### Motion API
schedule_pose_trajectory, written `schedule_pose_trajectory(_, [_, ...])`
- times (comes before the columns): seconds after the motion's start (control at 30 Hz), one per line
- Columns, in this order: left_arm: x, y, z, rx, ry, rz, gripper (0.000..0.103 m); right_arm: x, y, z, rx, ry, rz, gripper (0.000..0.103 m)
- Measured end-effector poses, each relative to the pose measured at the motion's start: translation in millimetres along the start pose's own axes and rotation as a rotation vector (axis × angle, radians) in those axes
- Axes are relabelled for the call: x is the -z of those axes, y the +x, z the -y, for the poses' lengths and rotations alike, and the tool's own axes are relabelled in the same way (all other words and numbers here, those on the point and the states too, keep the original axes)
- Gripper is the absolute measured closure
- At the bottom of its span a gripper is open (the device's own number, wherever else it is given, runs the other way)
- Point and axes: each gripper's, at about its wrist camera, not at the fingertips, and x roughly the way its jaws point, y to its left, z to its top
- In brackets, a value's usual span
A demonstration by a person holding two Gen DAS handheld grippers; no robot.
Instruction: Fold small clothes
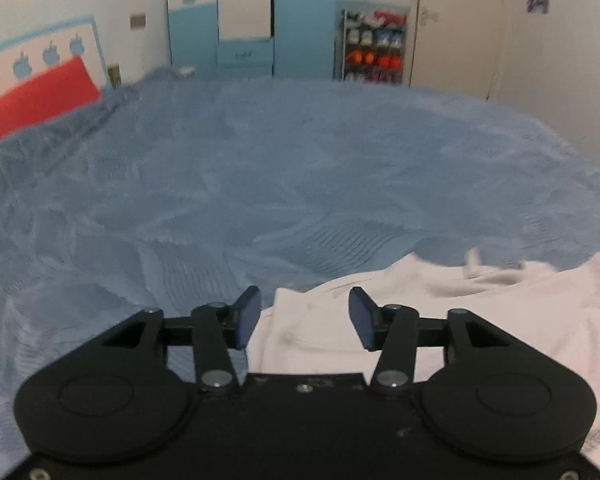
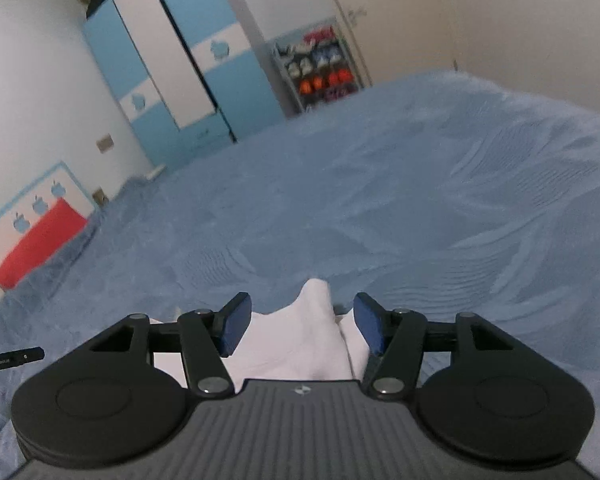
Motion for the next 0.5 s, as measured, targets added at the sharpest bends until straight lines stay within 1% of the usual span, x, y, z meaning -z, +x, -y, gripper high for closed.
schedule_pose_trajectory(0.07, [11,-22,10,0.034,-0.009,0.016,0.049,11,-27,-3,-0.01,0.022,0.042,0.034])
schedule_pose_trajectory(0.1, [21,-28,15,0.053,-0.018,0.013,0.049,20,-36,-5,-0.026,0.029,0.045,0.036])
schedule_pose_trajectory(0.13, [28,-39,17,0.066,-0.026,0.012,0.049,28,-39,-11,-0.041,0.023,0.038,0.051])
schedule_pose_trajectory(0.17, [41,-45,21,0.076,-0.03,0.014,0.049,44,-44,-19,-0.033,-0.005,0.034,0.063])
schedule_pose_trajectory(0.2, [56,-49,25,0.069,-0.035,0.005,0.049,56,-46,-21,-0.006,-0.03,0.035,0.066])
schedule_pose_trajectory(0.27, [82,-41,28,0.051,-0.057,-0.049,0.049,86,-42,-29,0.078,-0.055,0.032,0.067])
schedule_pose_trajectory(0.3, [99,-28,27,0.052,-0.073,-0.084,0.048,101,-34,-32,0.104,-0.051,0.02,0.067])
schedule_pose_trajectory(0.33, [112,-22,28,0.051,-0.079,-0.108,0.048,117,-28,-32,0.113,-0.058,0.005,0.068])
schedule_pose_trajectory(0.37, [128,-6,26,0.036,-0.081,-0.161,0.046,135,-15,-30,0.151,-0.074,-0.035,0.068])
schedule_pose_trajectory(0.4, [144,8,24,0.039,-0.071,-0.181,0.043,147,-2,-29,0.186,-0.084,-0.071,0.069])
schedule_pose_trajectory(0.43, [155,14,24,0.051,-0.062,-0.15,0.042,159,5,-26,0.195,-0.097,-0.062,0.069])
schedule_pose_trajectory(0.47, [160,13,25,0.045,-0.055,-0.11,0.042,161,4,-29,0.203,-0.116,-0.043,0.069])
schedule_pose_trajectory(0.5, [160,10,28,0.031,-0.05,-0.111,0.042,157,3,-35,0.22,-0.134,-0.045,0.068])
